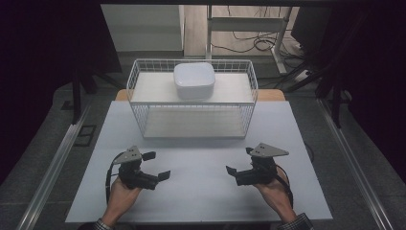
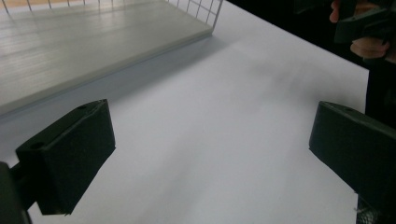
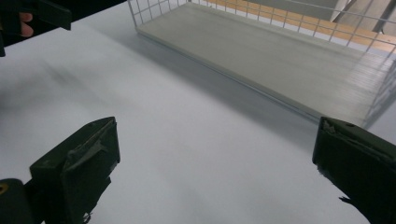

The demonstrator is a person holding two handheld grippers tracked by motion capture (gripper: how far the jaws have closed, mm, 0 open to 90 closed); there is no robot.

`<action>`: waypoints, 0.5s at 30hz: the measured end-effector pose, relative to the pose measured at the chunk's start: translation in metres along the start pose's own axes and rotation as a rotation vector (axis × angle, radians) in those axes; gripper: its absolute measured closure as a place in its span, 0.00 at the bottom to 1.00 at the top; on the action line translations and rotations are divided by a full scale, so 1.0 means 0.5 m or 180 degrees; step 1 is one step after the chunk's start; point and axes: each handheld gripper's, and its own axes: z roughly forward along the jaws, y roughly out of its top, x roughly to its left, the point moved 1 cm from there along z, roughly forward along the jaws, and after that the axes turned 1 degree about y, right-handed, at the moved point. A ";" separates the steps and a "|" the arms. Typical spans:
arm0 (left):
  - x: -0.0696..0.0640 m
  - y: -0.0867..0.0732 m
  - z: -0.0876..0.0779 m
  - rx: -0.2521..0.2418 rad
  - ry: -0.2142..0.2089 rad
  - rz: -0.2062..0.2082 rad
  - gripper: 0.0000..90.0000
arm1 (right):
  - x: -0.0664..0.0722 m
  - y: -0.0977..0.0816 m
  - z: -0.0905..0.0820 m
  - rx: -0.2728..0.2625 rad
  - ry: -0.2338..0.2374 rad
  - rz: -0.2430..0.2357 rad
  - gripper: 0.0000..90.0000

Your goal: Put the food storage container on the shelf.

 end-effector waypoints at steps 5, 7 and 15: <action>-0.007 -0.019 0.004 0.0105 0.0037 0.0029 0.00 | 0.000 -0.023 -0.004 0.0056 -0.0064 -0.0019 0.00; -0.009 -0.027 0.006 0.0159 0.0047 0.0034 0.00 | 0.001 -0.031 -0.005 0.0099 -0.0087 -0.0040 0.00; -0.019 -0.056 0.005 0.0336 0.0123 0.0088 0.00 | 0.003 -0.060 -0.006 0.0215 -0.0116 -0.0031 0.00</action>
